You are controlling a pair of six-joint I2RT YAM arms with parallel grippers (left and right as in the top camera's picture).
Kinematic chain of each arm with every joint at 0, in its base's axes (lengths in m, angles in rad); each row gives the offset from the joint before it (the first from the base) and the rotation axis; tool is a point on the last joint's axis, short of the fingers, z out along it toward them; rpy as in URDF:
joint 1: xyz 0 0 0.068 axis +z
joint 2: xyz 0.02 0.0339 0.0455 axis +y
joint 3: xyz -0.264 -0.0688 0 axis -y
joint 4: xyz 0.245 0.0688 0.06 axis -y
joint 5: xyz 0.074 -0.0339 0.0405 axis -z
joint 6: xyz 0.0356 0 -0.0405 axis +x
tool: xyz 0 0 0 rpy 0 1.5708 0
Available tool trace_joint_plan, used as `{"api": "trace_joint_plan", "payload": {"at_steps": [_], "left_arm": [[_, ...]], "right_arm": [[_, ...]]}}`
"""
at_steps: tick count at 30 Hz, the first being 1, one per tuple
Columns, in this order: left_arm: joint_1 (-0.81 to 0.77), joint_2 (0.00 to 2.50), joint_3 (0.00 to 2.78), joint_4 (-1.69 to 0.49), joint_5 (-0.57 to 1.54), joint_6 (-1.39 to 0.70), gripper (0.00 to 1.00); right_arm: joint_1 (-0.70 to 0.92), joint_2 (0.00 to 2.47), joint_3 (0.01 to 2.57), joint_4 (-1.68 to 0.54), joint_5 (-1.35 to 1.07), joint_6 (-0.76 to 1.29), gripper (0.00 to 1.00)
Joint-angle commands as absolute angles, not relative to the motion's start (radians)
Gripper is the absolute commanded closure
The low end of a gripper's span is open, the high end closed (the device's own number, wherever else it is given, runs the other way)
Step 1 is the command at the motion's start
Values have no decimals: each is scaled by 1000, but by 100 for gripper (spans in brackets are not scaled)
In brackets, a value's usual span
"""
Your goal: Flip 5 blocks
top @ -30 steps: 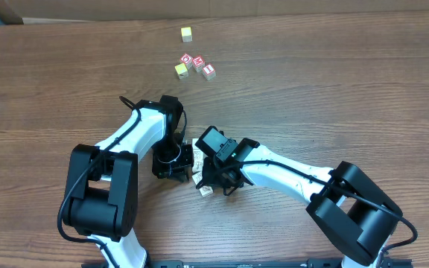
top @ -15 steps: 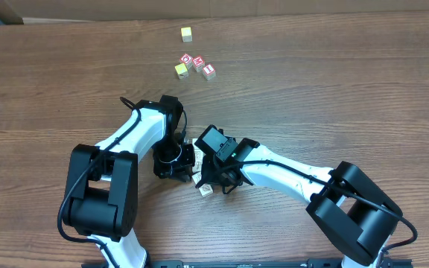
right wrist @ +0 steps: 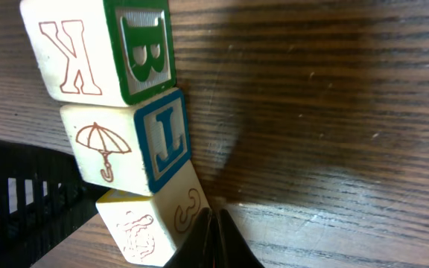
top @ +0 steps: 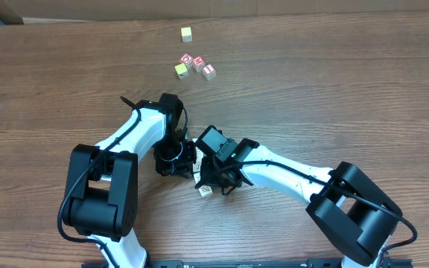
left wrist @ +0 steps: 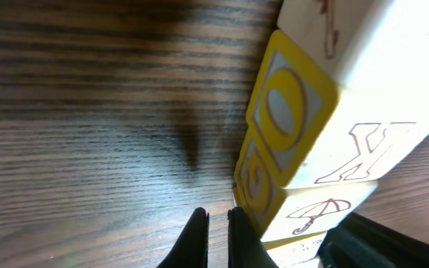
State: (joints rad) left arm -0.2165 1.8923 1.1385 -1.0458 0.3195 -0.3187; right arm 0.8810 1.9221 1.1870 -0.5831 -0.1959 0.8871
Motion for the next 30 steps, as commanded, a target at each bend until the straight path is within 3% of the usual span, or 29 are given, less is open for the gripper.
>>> {"api": "trace_joint_plan", "payload": {"at_steps": [1, 18, 30], "left_arm": [[-224, 1888, 1132, -1042, 341, -322, 96], [-221, 1883, 1133, -1047, 328, -314, 96], [-155, 1733, 1230, -1116, 202, -321, 96]], "right_arm": [[892, 1925, 1186, -577, -204, 891, 95], [887, 1919, 1192, -579, -197, 891, 96], [829, 1842, 1243, -798, -220, 895, 96]]}}
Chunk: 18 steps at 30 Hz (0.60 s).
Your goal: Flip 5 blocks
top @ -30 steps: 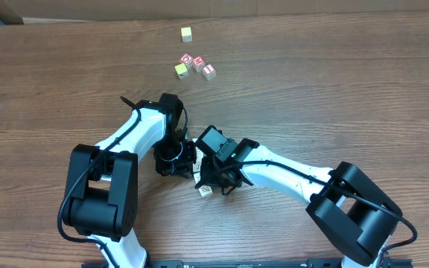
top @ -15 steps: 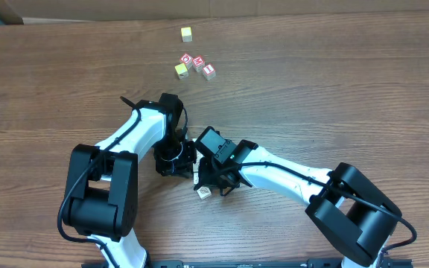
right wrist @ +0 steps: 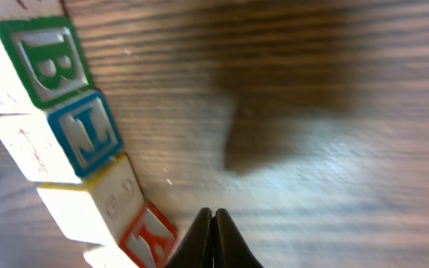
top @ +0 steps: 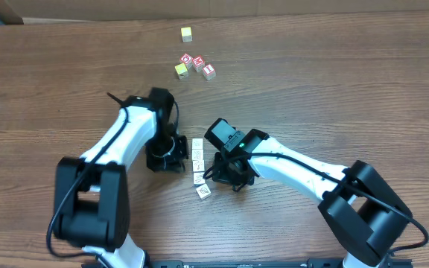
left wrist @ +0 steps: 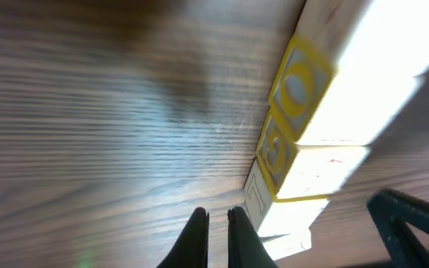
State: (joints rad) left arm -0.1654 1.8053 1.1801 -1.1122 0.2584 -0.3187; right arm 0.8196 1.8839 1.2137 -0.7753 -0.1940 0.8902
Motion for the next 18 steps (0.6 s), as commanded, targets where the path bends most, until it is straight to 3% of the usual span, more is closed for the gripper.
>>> {"api": "trace_joint_plan", "payload": {"at_steps": [1, 9, 18], "left_arm": [[-155, 1721, 1238, -1112, 195, -323, 96], [-155, 1718, 1245, -1035, 173, -365, 96], [-155, 1721, 1245, -907, 169, -375, 96]], "right_arm": [[836, 1842, 1240, -810, -228, 910, 96], [966, 1842, 1165, -757, -186, 1154, 96], [1053, 1842, 1132, -632, -68, 1217, 96]]}}
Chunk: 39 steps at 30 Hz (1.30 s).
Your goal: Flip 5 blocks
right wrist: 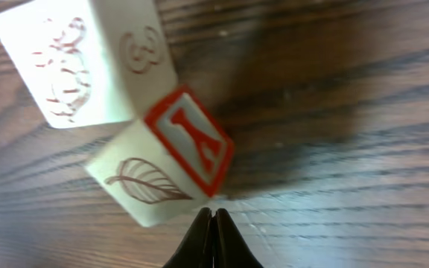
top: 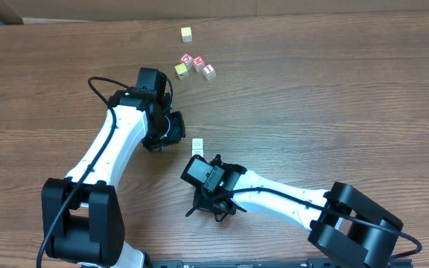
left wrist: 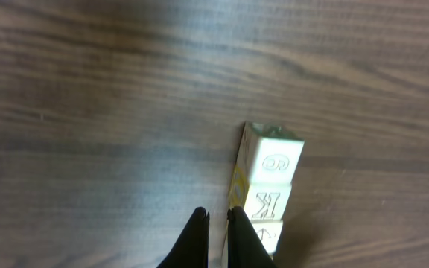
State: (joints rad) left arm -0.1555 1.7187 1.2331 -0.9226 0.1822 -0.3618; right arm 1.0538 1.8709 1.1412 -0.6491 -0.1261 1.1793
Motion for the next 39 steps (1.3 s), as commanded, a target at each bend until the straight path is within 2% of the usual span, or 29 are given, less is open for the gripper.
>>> {"api": "trace_joint_plan", "payload": {"at_steps": [1, 10, 20, 32, 39], "left_arm": [[-155, 1721, 1245, -903, 168, -374, 96], [-156, 1721, 1245, -904, 168, -374, 96], [-158, 1730, 1245, -846, 168, -363, 96], [-204, 1858, 1245, -603, 169, -324, 96], [-211, 1922, 1245, -567, 201, -260, 96]], "right_arm": [[1053, 1842, 1132, -621, -68, 1217, 96], [1054, 1842, 1132, -554, -72, 1239, 96], [1055, 1842, 1132, -600, -109, 1224, 96], [1079, 1842, 1132, -580, -52, 1225, 96], [1089, 1842, 1131, -576, -27, 1225, 96]]}}
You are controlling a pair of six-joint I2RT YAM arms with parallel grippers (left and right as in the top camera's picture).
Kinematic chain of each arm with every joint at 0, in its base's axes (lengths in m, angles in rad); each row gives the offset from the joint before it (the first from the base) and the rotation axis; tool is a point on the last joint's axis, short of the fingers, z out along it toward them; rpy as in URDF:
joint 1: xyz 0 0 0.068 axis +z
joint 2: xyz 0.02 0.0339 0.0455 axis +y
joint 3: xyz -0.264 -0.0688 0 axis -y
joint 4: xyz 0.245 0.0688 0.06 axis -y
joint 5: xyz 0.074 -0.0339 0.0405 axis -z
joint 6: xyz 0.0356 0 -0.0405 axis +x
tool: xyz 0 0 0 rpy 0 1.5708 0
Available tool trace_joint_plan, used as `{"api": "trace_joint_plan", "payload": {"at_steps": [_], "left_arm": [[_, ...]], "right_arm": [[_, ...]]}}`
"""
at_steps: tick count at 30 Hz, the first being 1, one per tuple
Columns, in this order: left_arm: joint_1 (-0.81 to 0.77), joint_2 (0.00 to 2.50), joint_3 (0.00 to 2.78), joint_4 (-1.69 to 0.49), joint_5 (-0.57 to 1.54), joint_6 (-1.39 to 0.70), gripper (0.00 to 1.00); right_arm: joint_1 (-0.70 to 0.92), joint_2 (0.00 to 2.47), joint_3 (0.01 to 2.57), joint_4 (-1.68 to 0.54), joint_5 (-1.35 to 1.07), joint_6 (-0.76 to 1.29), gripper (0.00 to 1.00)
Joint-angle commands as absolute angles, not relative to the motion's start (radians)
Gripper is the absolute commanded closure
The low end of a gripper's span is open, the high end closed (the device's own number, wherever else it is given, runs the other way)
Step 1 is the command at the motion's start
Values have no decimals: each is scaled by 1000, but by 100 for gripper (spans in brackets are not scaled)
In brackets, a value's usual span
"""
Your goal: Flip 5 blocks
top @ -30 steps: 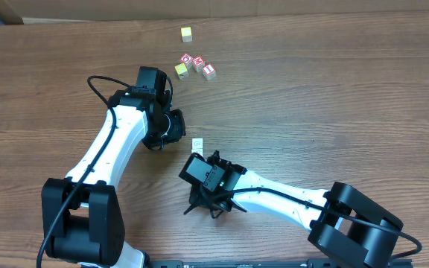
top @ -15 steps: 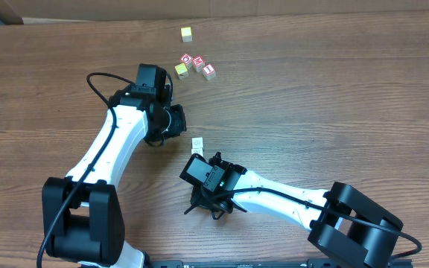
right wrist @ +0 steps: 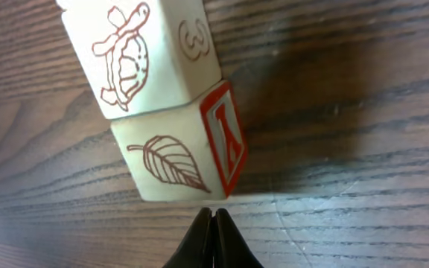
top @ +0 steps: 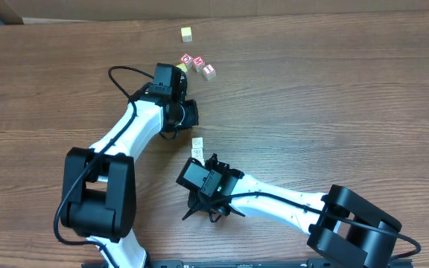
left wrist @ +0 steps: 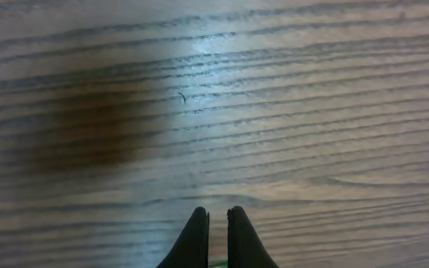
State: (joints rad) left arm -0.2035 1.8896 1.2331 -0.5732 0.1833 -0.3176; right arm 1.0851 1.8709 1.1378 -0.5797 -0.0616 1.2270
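A short row of picture blocks lies at mid-table, its near end hidden under my right wrist. In the right wrist view a turtle block with a 3 on its side sits flush against a leaf block with a red A face. My right gripper is shut, its tip on the wood just short of the leaf block. My left gripper is shut over bare wood, and overhead the left gripper is between the row and a far cluster of blocks.
The far cluster holds two red-faced blocks, a pale one and a yellow one half hidden by my left arm. A lone yellow block lies farther back. The table's back edge runs behind it.
My left gripper has moved back and to the right, away from the row and close to the far cluster. The leaf block, askew before, now sits square against the turtle block.
First both shut grippers flanked the row of blocks closely, one on each side. Then they stood a little apart from it, the nearest block askew. Then my left gripper was farther back and my right at the row's near end, where it stays.
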Motion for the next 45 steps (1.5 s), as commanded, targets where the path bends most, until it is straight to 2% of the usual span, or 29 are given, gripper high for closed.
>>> {"api": "trace_joint_plan", "payload": {"at_steps": [1, 14, 39, 45], "left_arm": [[-213, 1928, 1245, -569, 203, -249, 96], [-218, 1977, 1245, -598, 308, -157, 96], [-218, 1977, 1245, -568, 279, -154, 96], [-213, 1974, 1249, -585, 279, -157, 96]], "right_arm": [[1089, 1843, 1130, -574, -22, 1228, 96], [1089, 1848, 1096, -526, -22, 1258, 96], [1088, 1861, 1092, -451, 47, 1258, 96], [1088, 1861, 1094, -450, -24, 1256, 96]]}}
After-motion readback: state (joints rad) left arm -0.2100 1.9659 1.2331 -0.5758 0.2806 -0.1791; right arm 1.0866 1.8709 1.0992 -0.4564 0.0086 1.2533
